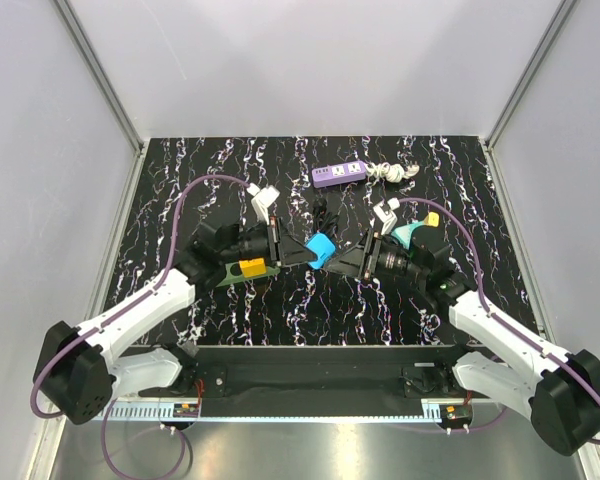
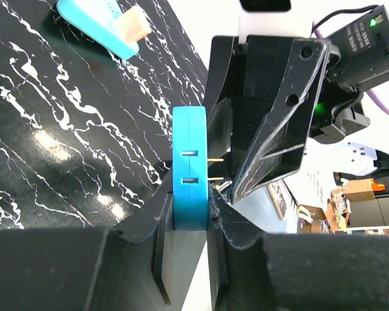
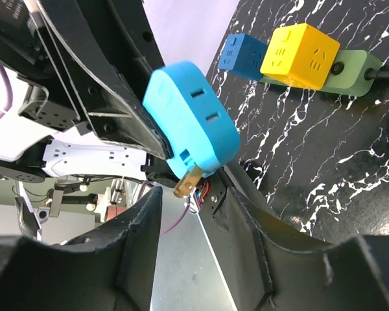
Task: Insert the plug
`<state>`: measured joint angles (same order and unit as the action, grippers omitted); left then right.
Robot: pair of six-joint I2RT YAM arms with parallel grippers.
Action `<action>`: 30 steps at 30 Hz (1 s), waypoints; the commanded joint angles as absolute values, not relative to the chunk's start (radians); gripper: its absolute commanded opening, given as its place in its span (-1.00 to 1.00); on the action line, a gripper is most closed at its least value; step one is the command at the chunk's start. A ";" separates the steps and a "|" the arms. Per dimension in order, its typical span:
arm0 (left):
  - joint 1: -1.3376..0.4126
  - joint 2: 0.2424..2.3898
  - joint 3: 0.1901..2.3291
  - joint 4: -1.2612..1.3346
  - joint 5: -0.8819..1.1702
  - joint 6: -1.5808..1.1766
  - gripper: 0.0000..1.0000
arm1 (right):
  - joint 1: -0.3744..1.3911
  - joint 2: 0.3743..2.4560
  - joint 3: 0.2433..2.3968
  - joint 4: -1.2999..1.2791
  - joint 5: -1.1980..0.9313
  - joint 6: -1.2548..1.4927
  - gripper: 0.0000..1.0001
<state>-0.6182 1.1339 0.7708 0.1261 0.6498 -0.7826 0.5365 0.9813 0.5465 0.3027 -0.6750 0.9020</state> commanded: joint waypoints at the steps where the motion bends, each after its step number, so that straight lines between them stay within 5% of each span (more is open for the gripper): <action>1: -0.623 1.095 0.761 0.181 0.650 -0.759 -1.00 | 0.537 0.980 0.583 0.377 -0.693 0.926 0.00; 12: -0.623 1.078 0.733 0.209 0.650 -0.779 -1.00 | 0.538 1.025 0.586 0.388 -0.698 0.943 0.01; 23: -0.623 1.088 0.677 0.448 0.756 -1.003 -1.00 | 0.538 1.035 0.479 0.613 -0.778 0.919 -0.91; 30: -0.623 1.072 0.663 0.482 0.788 -1.069 -0.88 | 0.538 0.979 0.449 0.630 -0.765 0.841 -1.00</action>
<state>-0.6075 1.0950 0.6437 0.3241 0.7174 -0.9897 0.5270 1.0065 0.4534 0.5583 -0.7452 0.9230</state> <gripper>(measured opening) 0.232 0.072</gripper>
